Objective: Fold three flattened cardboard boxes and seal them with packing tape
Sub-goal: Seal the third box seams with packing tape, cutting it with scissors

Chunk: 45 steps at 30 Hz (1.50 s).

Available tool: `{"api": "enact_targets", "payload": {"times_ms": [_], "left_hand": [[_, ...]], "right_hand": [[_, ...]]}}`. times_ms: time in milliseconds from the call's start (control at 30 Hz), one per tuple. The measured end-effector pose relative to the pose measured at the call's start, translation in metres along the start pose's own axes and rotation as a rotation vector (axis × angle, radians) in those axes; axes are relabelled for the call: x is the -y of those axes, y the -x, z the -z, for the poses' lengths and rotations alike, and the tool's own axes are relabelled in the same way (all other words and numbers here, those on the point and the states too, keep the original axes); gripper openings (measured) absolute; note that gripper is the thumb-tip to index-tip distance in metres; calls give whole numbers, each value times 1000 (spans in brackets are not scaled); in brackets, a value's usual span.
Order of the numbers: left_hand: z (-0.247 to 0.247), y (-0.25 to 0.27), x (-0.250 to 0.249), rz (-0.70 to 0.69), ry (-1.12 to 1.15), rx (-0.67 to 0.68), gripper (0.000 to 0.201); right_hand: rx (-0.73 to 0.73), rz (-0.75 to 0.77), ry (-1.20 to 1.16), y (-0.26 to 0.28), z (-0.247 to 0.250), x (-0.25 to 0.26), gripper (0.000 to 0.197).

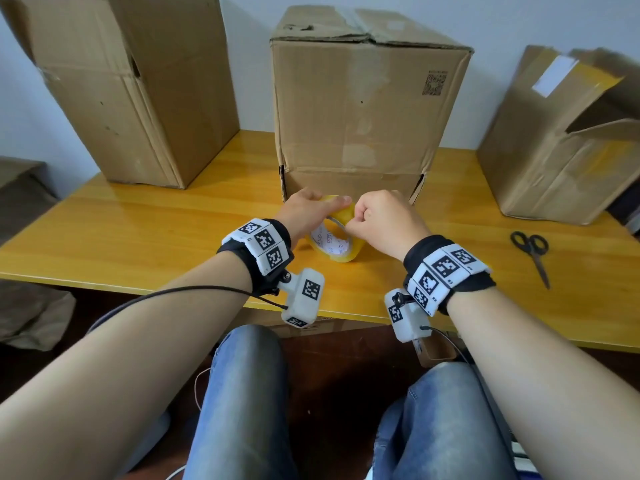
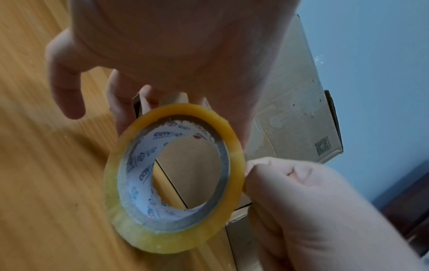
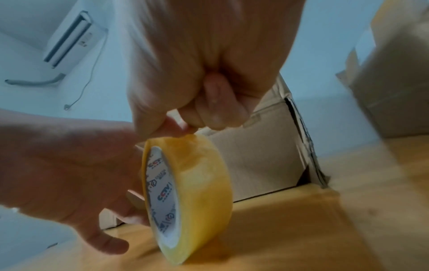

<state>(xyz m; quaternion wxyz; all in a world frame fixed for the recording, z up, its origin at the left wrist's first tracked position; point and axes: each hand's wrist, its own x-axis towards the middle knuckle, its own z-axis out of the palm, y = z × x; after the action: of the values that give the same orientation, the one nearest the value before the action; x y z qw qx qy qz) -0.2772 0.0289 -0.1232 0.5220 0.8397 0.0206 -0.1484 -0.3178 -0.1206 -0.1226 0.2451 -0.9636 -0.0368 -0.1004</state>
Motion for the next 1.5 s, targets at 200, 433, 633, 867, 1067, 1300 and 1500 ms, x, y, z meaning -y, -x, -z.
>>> {"api": "enact_targets", "payload": {"times_ms": [200, 433, 633, 867, 1067, 1300, 1500], "left_hand": [[1, 1, -6, 14, -1, 15, 62], [7, 3, -8, 53, -30, 48, 68], [2, 5, -8, 44, -34, 42, 78], [0, 3, -6, 33, -34, 40, 81], [-2, 2, -7, 31, -12, 22, 72], [-1, 3, -15, 16, -78, 73, 44], [4, 7, -14, 68, -76, 88, 62]], "right_hand": [[41, -20, -183, 7, 1, -11, 14], [-58, -104, -314, 5, 18, -18, 11], [-62, -86, -186, 6, 10, -10, 13], [-28, -88, 21, 1, 9, 4, 19], [27, -49, -96, 0, 3, 2, 20], [103, 20, -200, 11, 5, -8, 20], [-81, 4, -218, 12, 18, -17, 15]]}}
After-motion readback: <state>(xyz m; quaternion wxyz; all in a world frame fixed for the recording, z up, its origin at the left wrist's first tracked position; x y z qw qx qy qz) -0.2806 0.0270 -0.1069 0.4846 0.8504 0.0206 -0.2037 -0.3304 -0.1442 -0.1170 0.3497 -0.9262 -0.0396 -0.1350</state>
